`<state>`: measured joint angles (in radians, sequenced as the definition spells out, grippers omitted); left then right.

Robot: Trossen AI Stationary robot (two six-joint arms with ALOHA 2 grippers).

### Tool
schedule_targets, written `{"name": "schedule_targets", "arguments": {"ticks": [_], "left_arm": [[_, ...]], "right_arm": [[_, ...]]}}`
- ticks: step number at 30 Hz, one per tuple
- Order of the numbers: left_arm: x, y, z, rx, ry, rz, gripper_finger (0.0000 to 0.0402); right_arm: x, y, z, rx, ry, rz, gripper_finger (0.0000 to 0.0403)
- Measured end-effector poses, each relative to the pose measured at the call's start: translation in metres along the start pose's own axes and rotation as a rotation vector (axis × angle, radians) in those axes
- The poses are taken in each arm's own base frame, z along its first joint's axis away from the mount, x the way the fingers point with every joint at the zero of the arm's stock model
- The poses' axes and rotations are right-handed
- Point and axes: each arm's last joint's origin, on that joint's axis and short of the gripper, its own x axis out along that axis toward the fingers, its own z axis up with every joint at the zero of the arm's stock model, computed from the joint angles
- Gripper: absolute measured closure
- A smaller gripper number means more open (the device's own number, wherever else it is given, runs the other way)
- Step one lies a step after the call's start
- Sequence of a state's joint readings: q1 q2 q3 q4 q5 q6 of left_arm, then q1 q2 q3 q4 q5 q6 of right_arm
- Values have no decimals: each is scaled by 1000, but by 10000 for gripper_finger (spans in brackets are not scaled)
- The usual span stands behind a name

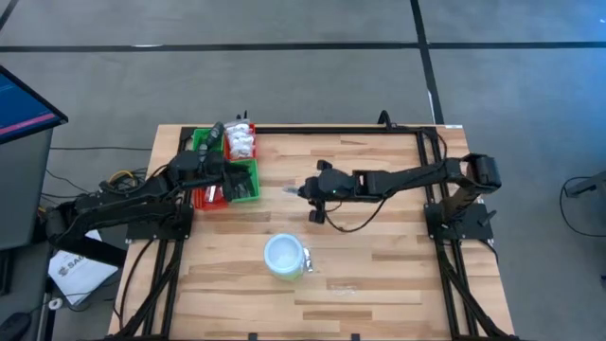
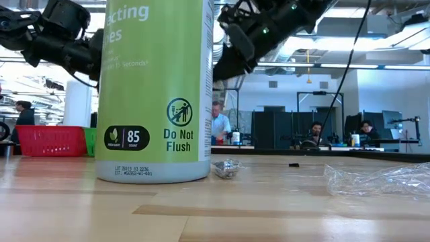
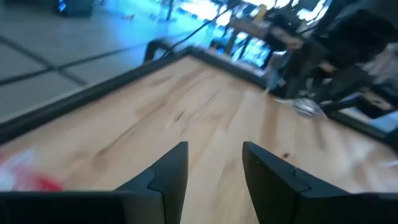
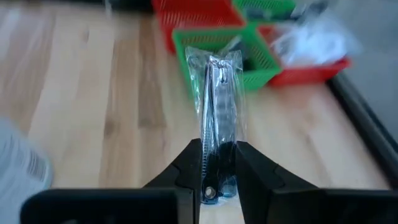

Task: Pick & Place Travel size toiletries
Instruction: Put the silver nail cutter into the bottom red bin

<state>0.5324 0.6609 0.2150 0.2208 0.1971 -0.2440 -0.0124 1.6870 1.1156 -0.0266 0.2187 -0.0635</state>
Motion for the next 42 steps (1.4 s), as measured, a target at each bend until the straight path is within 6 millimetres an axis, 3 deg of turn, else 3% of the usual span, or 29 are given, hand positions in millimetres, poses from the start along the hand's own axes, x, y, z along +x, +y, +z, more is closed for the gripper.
{"name": "schedule_targets", "arguments": {"ticks": [6,19,30,42], "left_arm": [[0,-10,10,36,-97,-106,257],[0,-34,28,91,-324,-279,257],[31,-41,21,163,-393,-317,257],[49,-42,15,173,-463,-322,257]], "right_arm": [[-6,-14,16,23,-138,-36,345],[-13,-18,39,55,-378,-54,345],[-14,-16,40,55,-392,-48,345],[-13,-16,40,55,-390,-47,345]]}}
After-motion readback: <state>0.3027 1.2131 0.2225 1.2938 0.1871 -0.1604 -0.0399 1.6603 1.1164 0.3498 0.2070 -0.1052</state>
